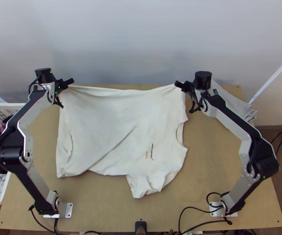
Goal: Fold the t-shirt
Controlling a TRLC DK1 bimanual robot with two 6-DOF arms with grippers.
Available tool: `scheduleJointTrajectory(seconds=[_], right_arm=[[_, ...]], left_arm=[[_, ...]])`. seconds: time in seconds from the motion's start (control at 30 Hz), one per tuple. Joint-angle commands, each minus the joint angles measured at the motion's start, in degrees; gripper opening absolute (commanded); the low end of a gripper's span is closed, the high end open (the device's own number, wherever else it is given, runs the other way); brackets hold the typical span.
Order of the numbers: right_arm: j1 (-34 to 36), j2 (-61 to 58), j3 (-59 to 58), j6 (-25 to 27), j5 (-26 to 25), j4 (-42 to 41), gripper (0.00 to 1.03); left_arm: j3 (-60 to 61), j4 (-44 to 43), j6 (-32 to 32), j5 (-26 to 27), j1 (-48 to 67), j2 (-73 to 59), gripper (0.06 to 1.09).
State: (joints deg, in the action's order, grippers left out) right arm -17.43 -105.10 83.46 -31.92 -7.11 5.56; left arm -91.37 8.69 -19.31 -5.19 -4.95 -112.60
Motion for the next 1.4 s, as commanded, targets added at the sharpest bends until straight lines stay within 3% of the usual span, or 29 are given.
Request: scheduleJointTrajectory(seconds=[0.0, 0.03, 0.07, 0.1, 0.27, 0.47, 0.57, 0.73, 0.77, 0.8, 0.93, 1.1, 1.17, 1.37], right_arm=[[0.5, -0.8, 2.5, -1.7, -0.9, -1.3, 0.37], [0.4, -0.7, 2.6, -1.7, -1.1, -1.1, 0.59], [0.3, -0.7, 2.9, -1.9, -2.0, -0.9, 0.68], [0.3, -0.6, 3.4, -1.9, -2.1, -0.9, 0.7], [-0.3, 4.2, 3.4, -3.3, -3.8, -0.2, 0.74], [-3.0, 15.9, 2.1, -9.5, -6.9, 15.5, 0.74], [-4.5, 24.7, -3.0, -18.0, -7.3, 21.0, 0.57], [-7.6, 35.5, -9.5, -24.0, -5.6, 33.9, 0.57], [-7.8, 37.0, -10.7, -24.1, -5.4, 36.4, 0.6], [-7.7, 38.3, -11.7, -24.2, -5.1, 38.0, 0.69], [-8.1, 41.8, -16.8, -30.3, 4.4, 51.7, 0.7], [-10.3, 40.3, -20.9, -24.7, 15.7, 67.3, 0.75], [-10.7, 40.3, -24.1, -24.7, 20.2, 67.9, 0.79], [-17.5, 37.2, -29.2, -26.8, 24.3, 66.5, 0.79]], left_arm=[[-4.0, 1.6, 0.2, -0.3, -0.4, -1.6, 0.51], [-4.5, 3.2, 0.7, -0.3, -0.1, -1.6, 0.8], [-5.2, 4.4, 0.7, -0.9, 0.1, -1.7, 0.95], [-6.3, 6.1, 0.7, -1.4, 0.3, -1.9, 0.96], [-8.8, 7.9, -0.6, -1.8, -0.1, -0.5, 1.01], [-14.1, 16.9, -1.3, -1.1, -0.6, 4.1, 1.01], [-14.5, 20.8, -0.8, 0.1, -0.6, 8.2, 1.01], [-14.4, 24.8, -0.1, 0.8, -0.6, 13.7, 1.01], [-14.4, 25.6, 0.2, 0.9, -0.6, 14.7, 1.01], [-14.4, 26.0, 0.5, 0.8, -0.6, 15.5, 1.01], [-14.3, 27.3, 1.0, 0.9, -0.6, 17.6, 1.01], [-14.1, 28.8, 1.0, 0.8, -0.6, 19.1, 1.01], [-13.7, 29.3, 0.8, 0.8, -0.6, 19.9, 1.01], [-10.8, 29.4, 0.9, 0.4, -0.3, 23.3, 1.01]])
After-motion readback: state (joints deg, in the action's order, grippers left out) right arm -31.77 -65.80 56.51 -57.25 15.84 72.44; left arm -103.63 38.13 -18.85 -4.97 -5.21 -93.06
